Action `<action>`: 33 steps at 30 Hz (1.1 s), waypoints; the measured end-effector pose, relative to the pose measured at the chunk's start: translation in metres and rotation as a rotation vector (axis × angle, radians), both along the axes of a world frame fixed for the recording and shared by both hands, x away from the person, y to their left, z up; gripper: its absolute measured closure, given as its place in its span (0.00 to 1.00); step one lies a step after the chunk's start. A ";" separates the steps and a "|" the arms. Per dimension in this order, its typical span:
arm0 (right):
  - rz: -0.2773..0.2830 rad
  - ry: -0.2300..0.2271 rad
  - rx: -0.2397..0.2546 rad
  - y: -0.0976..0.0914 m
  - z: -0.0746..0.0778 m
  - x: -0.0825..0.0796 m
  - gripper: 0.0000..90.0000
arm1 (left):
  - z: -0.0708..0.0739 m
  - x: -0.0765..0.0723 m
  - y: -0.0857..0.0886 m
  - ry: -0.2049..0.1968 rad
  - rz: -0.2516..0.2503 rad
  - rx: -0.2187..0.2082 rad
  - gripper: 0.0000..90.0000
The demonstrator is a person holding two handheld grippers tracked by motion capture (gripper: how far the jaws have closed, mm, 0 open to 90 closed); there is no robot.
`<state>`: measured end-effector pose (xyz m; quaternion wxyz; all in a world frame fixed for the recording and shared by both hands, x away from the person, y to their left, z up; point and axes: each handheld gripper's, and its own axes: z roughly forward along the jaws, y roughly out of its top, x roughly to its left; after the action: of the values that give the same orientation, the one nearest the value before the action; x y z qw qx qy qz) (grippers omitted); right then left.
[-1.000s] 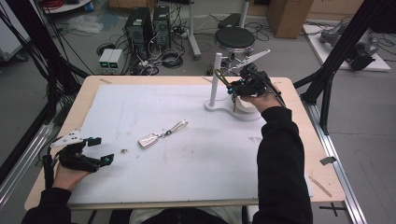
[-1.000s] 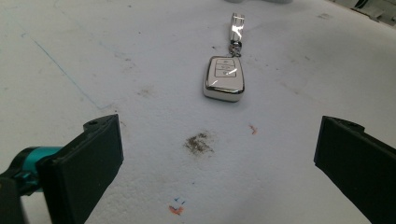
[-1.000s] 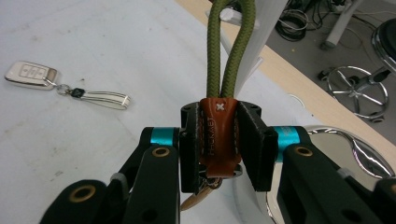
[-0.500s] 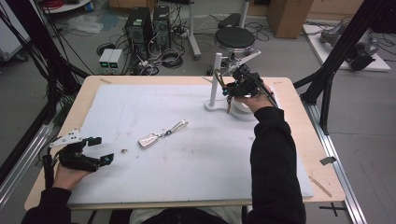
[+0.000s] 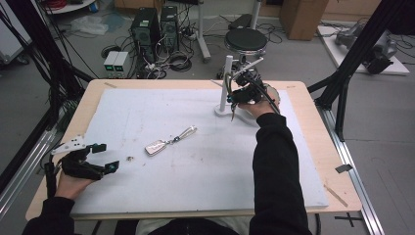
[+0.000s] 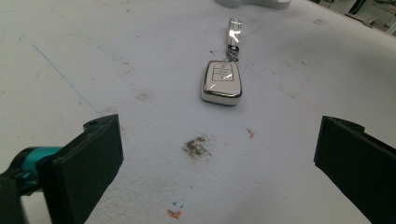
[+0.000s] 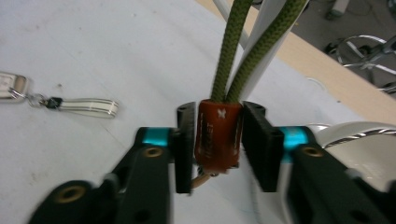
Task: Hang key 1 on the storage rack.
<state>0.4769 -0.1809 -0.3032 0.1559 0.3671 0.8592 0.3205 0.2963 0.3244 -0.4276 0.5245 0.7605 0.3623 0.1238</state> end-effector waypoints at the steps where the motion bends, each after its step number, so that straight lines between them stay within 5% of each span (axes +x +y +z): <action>1: -0.001 0.019 0.021 -0.001 -0.003 0.001 0.46 | 0.000 0.000 0.000 0.001 0.000 0.000 0.02; 5: -0.014 0.053 -0.033 0.002 -0.010 0.001 0.29 | 0.000 0.000 0.000 0.001 -0.003 0.004 0.02; 14: -0.026 0.081 -0.033 0.002 -0.013 -0.002 0.01 | 0.000 0.000 -0.001 0.004 -0.009 0.010 0.02; 26: -0.047 0.100 0.060 -0.035 -0.019 -0.026 0.01 | 0.000 0.000 -0.001 0.003 -0.005 0.003 0.02; 33: -0.085 0.040 0.085 -0.057 -0.021 -0.043 0.01 | 0.000 0.000 0.000 0.002 -0.001 0.004 0.02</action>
<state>0.4335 -0.2381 -0.3237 0.1367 0.4159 0.8314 0.3423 0.2967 0.3242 -0.4276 0.5225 0.7620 0.3620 0.1234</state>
